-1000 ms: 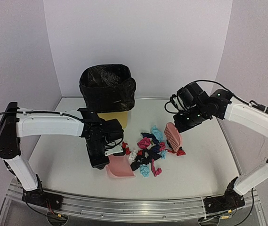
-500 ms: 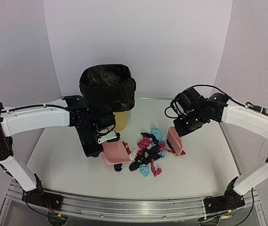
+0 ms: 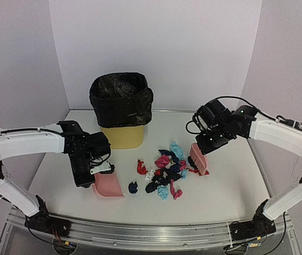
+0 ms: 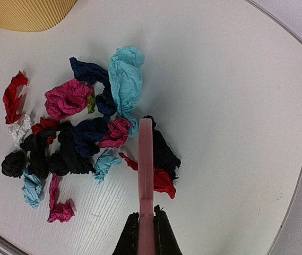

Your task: Sweep away the paper scraps from the table

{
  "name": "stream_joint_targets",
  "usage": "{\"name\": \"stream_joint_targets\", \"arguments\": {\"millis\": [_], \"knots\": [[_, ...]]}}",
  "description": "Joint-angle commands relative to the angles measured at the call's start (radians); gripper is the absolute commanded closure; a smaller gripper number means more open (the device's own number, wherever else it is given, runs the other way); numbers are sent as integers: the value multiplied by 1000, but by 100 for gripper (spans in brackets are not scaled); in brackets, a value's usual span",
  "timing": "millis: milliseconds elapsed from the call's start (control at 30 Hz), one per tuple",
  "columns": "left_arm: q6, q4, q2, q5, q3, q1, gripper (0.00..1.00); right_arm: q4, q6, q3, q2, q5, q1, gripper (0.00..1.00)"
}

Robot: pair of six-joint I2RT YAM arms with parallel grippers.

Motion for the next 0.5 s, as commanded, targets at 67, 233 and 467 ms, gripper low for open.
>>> {"name": "stream_joint_targets", "arguments": {"millis": [67,233,467], "knots": [[50,49,158,15,30,-10,100,24,-21,54,-28,71,0,100],[70,67,233,60,89,-23,100,27,-45,47,-32,93,0,100],[101,143,307,79,113,-58,100,28,-38,51,-34,-59,0,100]]}}
